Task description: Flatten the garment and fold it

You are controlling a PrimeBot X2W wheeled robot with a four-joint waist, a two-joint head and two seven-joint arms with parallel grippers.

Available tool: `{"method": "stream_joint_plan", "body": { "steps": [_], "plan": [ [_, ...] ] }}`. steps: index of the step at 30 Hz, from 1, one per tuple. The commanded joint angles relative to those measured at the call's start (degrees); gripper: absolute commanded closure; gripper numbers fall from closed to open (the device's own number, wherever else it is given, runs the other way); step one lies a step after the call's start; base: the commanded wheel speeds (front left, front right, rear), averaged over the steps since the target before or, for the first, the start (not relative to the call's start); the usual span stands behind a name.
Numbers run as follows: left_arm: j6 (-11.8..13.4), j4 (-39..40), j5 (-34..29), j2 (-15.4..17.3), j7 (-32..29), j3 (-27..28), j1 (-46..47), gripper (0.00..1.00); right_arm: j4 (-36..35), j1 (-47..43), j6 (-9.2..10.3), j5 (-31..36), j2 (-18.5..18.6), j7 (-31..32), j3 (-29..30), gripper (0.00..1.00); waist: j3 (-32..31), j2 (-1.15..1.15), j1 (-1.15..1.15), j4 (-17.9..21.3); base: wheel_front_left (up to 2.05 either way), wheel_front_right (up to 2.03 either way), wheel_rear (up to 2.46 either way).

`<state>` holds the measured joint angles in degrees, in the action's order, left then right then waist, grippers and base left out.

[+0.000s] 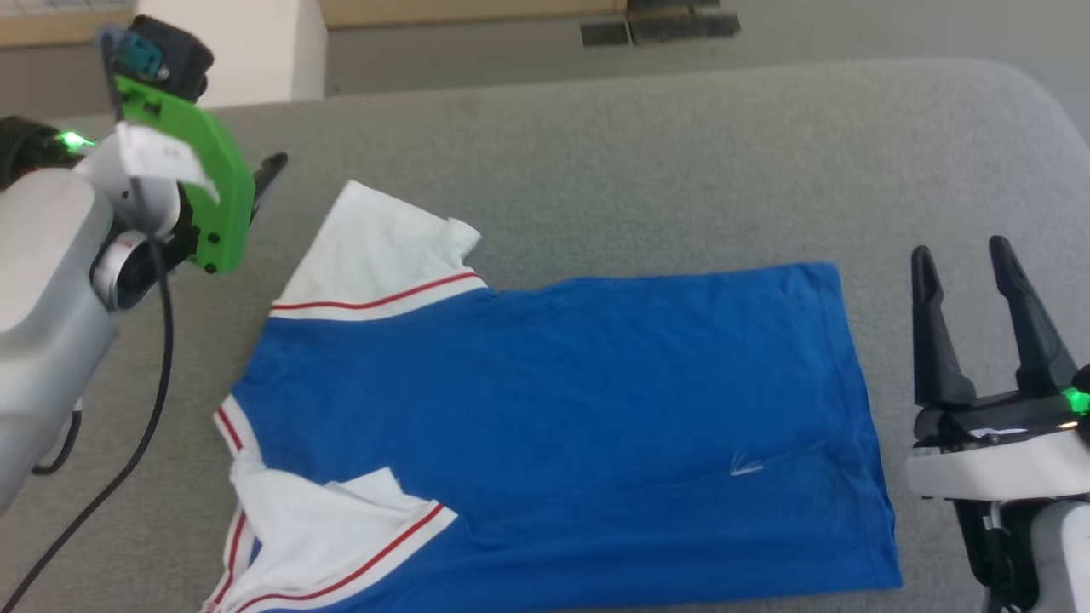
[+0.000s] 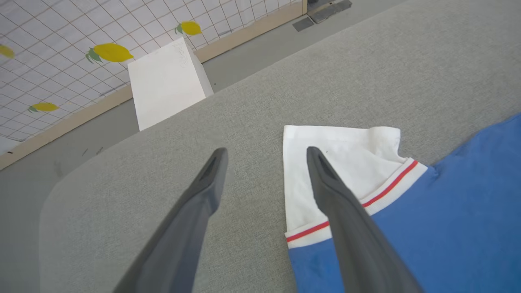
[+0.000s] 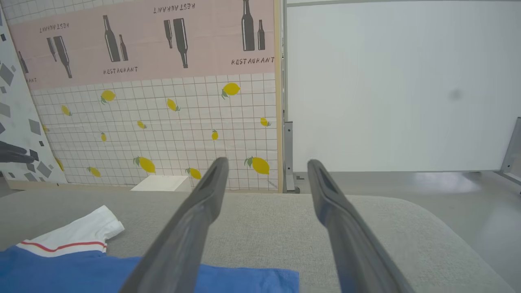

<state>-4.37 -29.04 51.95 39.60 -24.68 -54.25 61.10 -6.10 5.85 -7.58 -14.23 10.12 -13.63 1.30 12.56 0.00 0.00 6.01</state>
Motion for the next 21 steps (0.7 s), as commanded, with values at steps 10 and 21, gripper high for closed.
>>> {"method": "stream_joint_plan", "body": {
  "steps": [10, 21],
  "plan": [
    [-2.37, -8.79, 1.76, -4.67, -18.64, -4.59, 10.86, 0.00, 0.04, 2.42, 0.09, 0.79, -0.96, -0.15, -2.40, 0.00, 12.78, 0.00, 0.00, 6.18, 0.00, 0.00, 0.00],
    [-2.68, -16.90, 2.23, -5.73, -28.93, -6.81, 16.30, 0.00, 2.30, 5.95, 0.09, 1.14, 0.22, -0.51, -5.83, 0.00, 17.31, 0.00, 0.00, 9.09, 0.00, 0.00, 0.00]
  ]
}}
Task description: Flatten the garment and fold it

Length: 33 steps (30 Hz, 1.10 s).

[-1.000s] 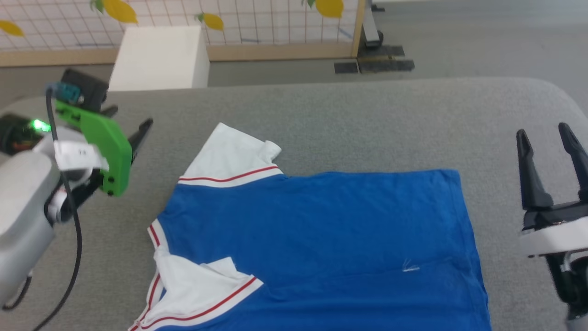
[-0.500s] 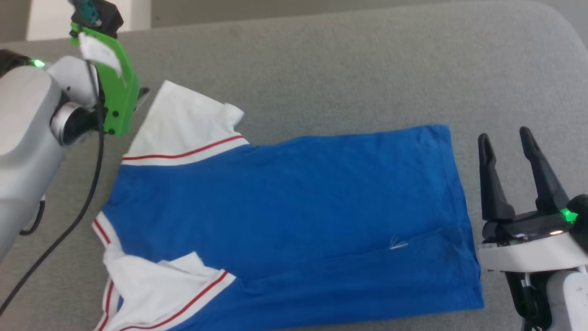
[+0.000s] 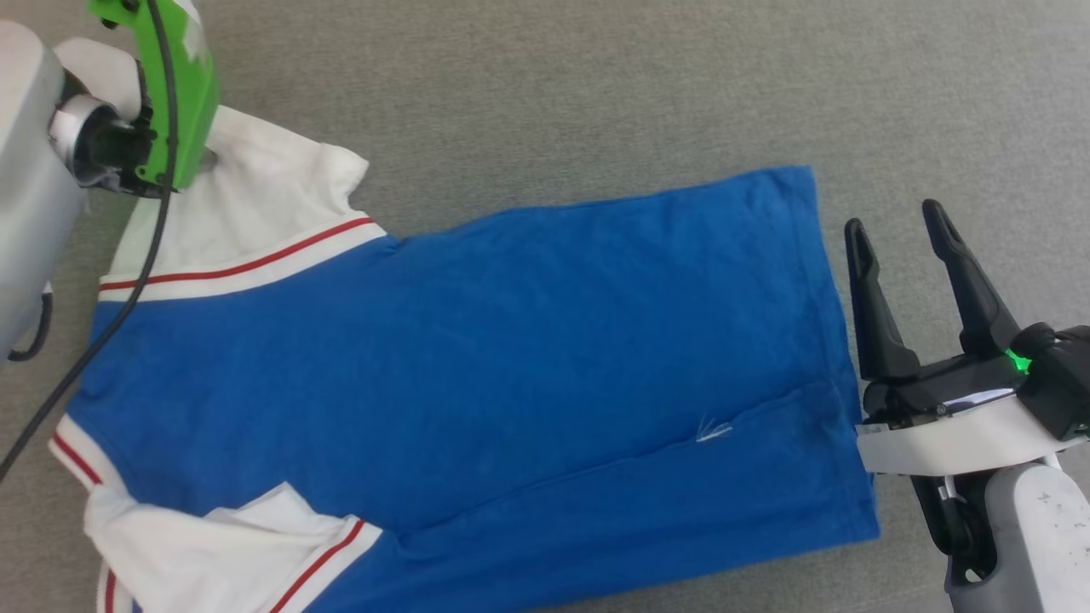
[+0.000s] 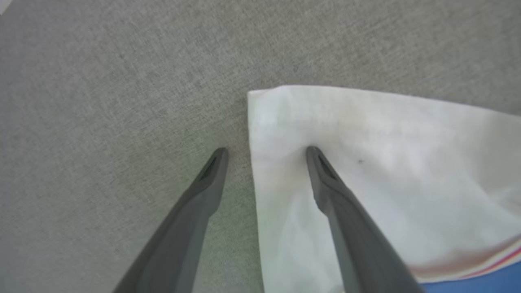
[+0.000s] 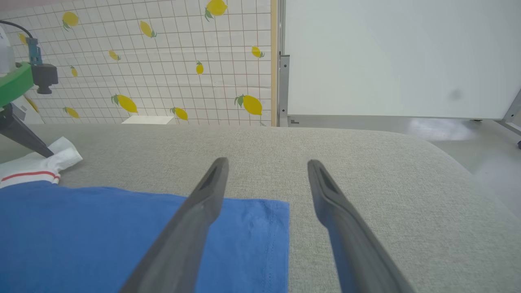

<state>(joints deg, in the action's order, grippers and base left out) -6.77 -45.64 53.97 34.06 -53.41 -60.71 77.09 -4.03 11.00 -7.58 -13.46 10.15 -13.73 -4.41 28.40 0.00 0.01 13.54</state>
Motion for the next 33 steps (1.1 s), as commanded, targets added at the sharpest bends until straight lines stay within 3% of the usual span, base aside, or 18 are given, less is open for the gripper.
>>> {"method": "stream_joint_plan", "body": {
  "steps": [1, 4, 5, 6, 11, 19, 26, 33],
  "plan": [
    [-0.31, -0.56, 0.05, -0.21, -0.36, -0.72, 0.15, 0.00, 0.46, 0.87, 0.09, 0.36, 0.28, -0.45, -0.29, 0.00, 1.46, 0.00, -0.01, 1.59, 0.00, 0.00, 0.00],
    [-0.48, -0.69, 0.21, -0.34, -0.61, -1.74, -0.74, 0.00, 1.38, 0.76, 0.09, 0.37, 0.62, -0.59, -0.43, 0.00, 1.06, 0.00, -0.01, 1.28, 0.00, 0.00, 0.00],
    [-0.52, -0.67, 0.42, -0.35, -0.65, -1.93, -1.02, 0.87, 1.58, 0.70, 0.09, 0.38, 0.70, -0.62, -0.42, 0.00, 0.86, 0.00, -0.01, 1.13, 0.00, 0.00, 0.00],
    [-0.56, -0.60, 0.75, -0.43, -0.88, -2.18, -1.33, 1.00, 1.82, 0.72, 0.09, 0.38, 0.86, -0.64, -0.41, 0.00, 0.53, 0.00, -0.01, 0.86, 0.00, 0.00, 0.00],
    [-0.68, 0.89, 1.07, -0.12, 1.67, -3.22, -2.07, 1.00, 2.22, 2.36, 0.09, 0.48, 2.51, -0.72, 0.26, 0.00, -2.17, 0.00, -0.01, -0.42, 0.00, 0.00, 0.00],
    [-0.70, 6.06, 4.21, 0.12, 8.90, -3.91, -5.11, 1.00, 2.51, 9.98, 0.09, 0.06, 10.35, 3.60, -0.58, 0.00, -8.72, 0.00, -0.01, -3.45, 0.00, 0.00, 0.00],
    [-0.71, 14.55, 5.22, 2.22, 13.27, -7.33, -6.52, 1.00, 4.69, 19.36, 0.09, -5.62, 20.26, 17.15, -7.69, 0.00, -11.80, 0.00, -0.01, -6.42, 0.00, 0.00, 0.00],
    [-0.71, 21.38, 6.29, 4.35, 15.90, -9.28, -6.79, 1.00, 8.03, 28.29, 0.09, -18.23, 30.37, 40.51, -20.29, 0.00, -12.02, 0.00, -0.01, -9.05, 0.00, 0.00, 0.00]
  ]
}}
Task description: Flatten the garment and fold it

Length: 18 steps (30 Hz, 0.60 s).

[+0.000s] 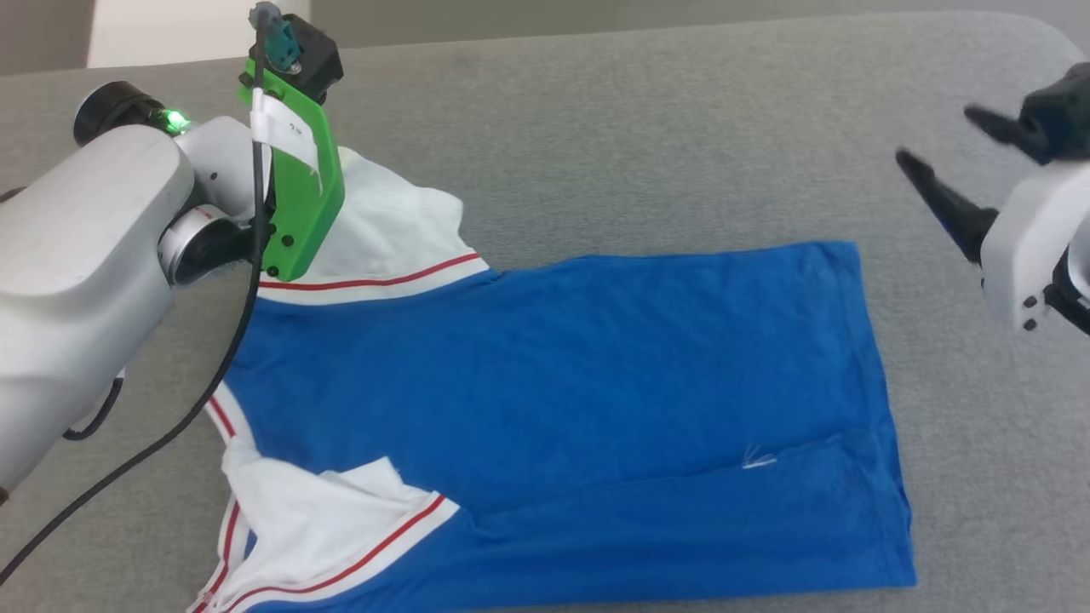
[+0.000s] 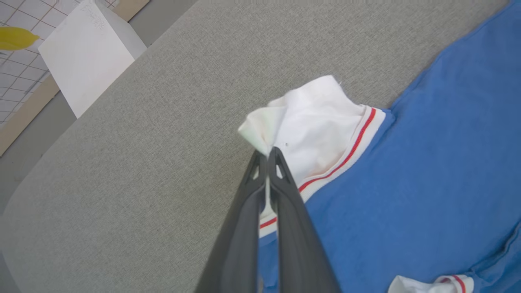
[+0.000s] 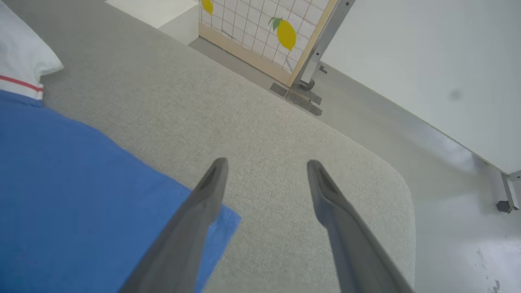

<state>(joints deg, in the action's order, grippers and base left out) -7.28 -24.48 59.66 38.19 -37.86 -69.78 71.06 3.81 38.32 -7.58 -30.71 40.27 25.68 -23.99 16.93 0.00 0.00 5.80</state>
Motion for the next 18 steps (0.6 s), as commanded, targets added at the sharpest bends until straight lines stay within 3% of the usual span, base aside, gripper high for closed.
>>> {"method": "stream_joint_plan", "body": {
  "steps": [1, 4, 9, 12, 14, 18],
  "plan": [
    [-0.20, 0.57, 0.71, 0.31, 0.57, -0.33, -0.77, 1.00, 0.75, 2.07, 0.09, -3.06, 1.37, 4.42, -2.60, 0.00, -0.46, 0.00, 0.00, -1.54, 0.00, 0.00, 0.00],
    [-0.20, 1.54, 0.77, 0.16, 1.08, -0.83, -0.53, 1.00, 2.52, 5.91, 0.09, -9.65, 4.79, 14.66, -8.41, 0.00, 0.31, 0.00, 0.00, -2.59, 0.00, 0.00, 0.00],
    [-0.20, 2.62, 0.80, -0.78, 1.77, -1.35, 0.88, 1.00, 7.34, 10.19, 0.09, -15.52, 6.29, 24.86, -13.62, 0.00, 2.34, 0.00, 0.00, -4.34, 0.00, 0.00, 0.00],
    [-0.21, 3.01, 0.70, -1.29, 2.34, -1.61, 2.06, 1.00, 11.49, 11.47, 0.09, -16.32, 4.80, 26.35, -15.03, 0.00, 3.77, 0.00, 0.00, -5.29, 0.00, 0.00, 0.00],
    [-0.21, 3.00, 0.76, -1.69, 3.45, -1.77, 3.39, 1.00, 17.13, 12.42, 0.09, -16.51, 1.23, 24.69, -15.29, 0.00, 5.86, 0.00, 0.00, -6.31, 0.00, 0.00, 0.00],
    [-0.21, 2.62, 0.75, -2.27, 4.55, -1.96, 4.45, 1.00, 21.53, 12.67, 0.09, -15.58, -0.79, 22.85, -17.38, 0.00, 7.60, 0.00, 0.00, -7.28, 0.00, 0.00, 0.00]
  ]
}}
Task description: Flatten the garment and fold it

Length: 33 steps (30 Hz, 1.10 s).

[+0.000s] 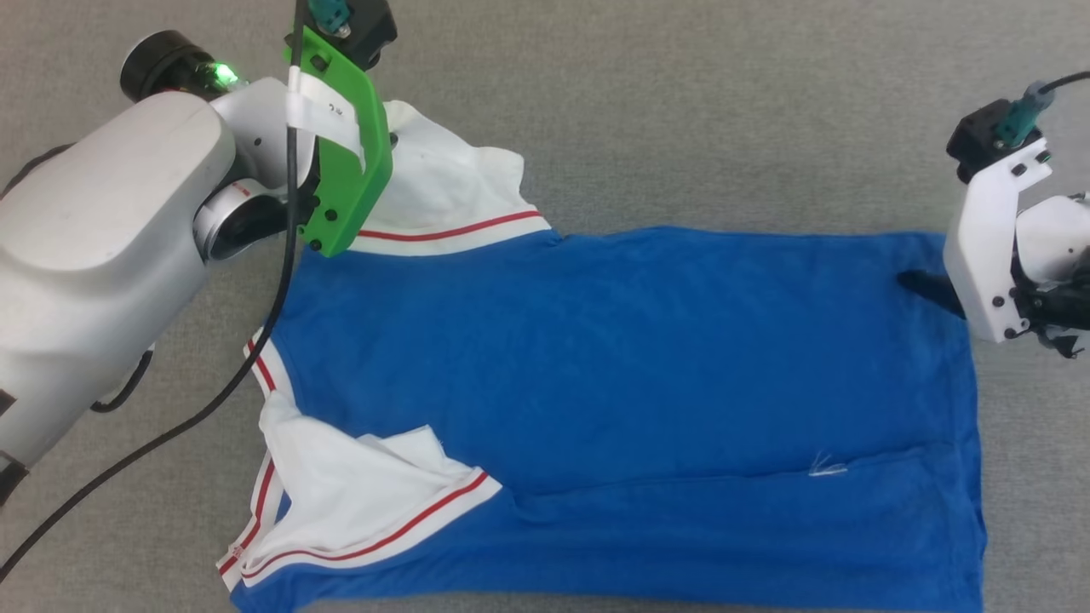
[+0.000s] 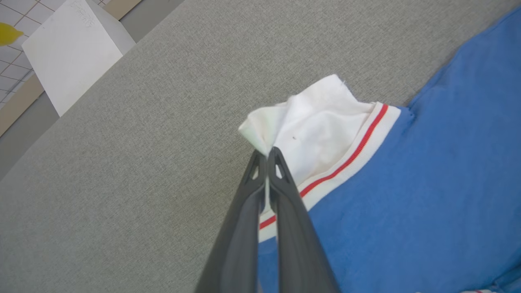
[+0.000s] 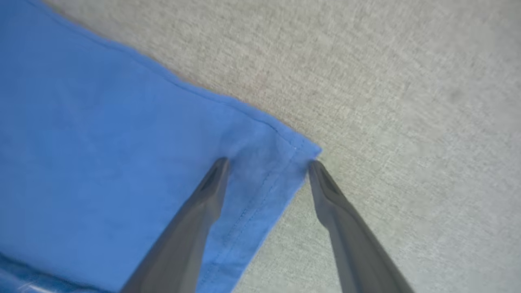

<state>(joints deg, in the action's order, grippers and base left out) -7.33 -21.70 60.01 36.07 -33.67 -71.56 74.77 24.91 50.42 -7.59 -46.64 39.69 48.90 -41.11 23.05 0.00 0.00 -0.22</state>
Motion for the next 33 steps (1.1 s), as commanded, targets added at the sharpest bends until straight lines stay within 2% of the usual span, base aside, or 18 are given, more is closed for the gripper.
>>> {"method": "stream_joint_plan", "body": {
  "steps": [1, 5, 6, 7, 8, 20, 22, 27, 33],
  "plan": [
    [-0.15, -0.23, 0.38, -0.26, 0.52, -0.25, 0.93, 1.00, 1.24, 0.43, 0.10, 0.41, -0.44, -0.61, -1.00, 0.00, 1.79, 0.00, 0.00, -1.44, 0.00, 0.00, 0.00],
    [-0.15, -0.58, 0.52, -0.42, 1.17, -0.53, 1.36, 1.00, 3.74, -0.50, 0.10, -0.47, -0.92, -1.60, -4.32, 0.00, 2.44, 0.00, 0.00, -1.82, 0.00, 0.00, 0.00],
    [-0.15, -0.71, 0.60, -0.37, 1.32, -0.60, 1.42, 1.00, 3.93, -0.51, 0.10, -0.76, -0.79, -2.09, -5.15, 0.03, 2.51, 0.00, 0.00, -1.80, 0.00, 0.00, 0.00],
    [-0.15, -0.87, 0.68, -0.29, 1.47, -0.67, 1.43, 1.00, 4.11, -0.49, 0.10, -1.34, -0.70, -2.70, -5.72, 0.70, 2.48, 0.00, 0.00, -1.76, 0.00, 0.00, 0.00],
    [-0.15, -1.04, 0.73, -0.18, 1.62, -0.72, 1.40, 1.00, 4.18, -0.40, 0.10, -1.86, -0.57, -3.21, -6.08, 1.00, 2.38, 0.00, 0.00, -1.66, 0.00, 0.00, 0.00],
    [-0.15, -4.71, 3.52, 1.43, 7.34, -0.55, -3.24, 1.00, 2.24, 0.87, 0.10, -7.61, 1.82, -15.11, -8.01, 1.00, -5.35, 0.00, 0.00, 0.69, 0.00, 0.00, 0.00],
    [-0.15, -4.31, 4.04, 2.59, 9.25, -0.43, -4.89, 1.00, 0.20, 0.08, 0.10, -8.99, 2.73, -18.66, -8.74, 1.00, -8.51, 0.00, 0.00, 1.00, 0.00, 0.00, 0.00],
    [0.03, -1.46, 4.87, 5.25, 12.13, -0.20, -8.33, 1.00, -3.42, -2.05, 0.10, -9.53, 5.22, -23.02, -10.82, 1.00, -12.86, 0.00, 0.00, 1.21, 0.00, 0.00, 0.00],
    [2.81, 6.85, 4.00, 10.69, 14.62, -0.68, -15.35, 1.00, -6.85, -6.28, 0.10, -9.51, 8.06, -27.11, -12.95, 1.00, -16.88, 0.00, 0.00, 0.97, 0.00, 0.00, 0.00]
  ]
}}
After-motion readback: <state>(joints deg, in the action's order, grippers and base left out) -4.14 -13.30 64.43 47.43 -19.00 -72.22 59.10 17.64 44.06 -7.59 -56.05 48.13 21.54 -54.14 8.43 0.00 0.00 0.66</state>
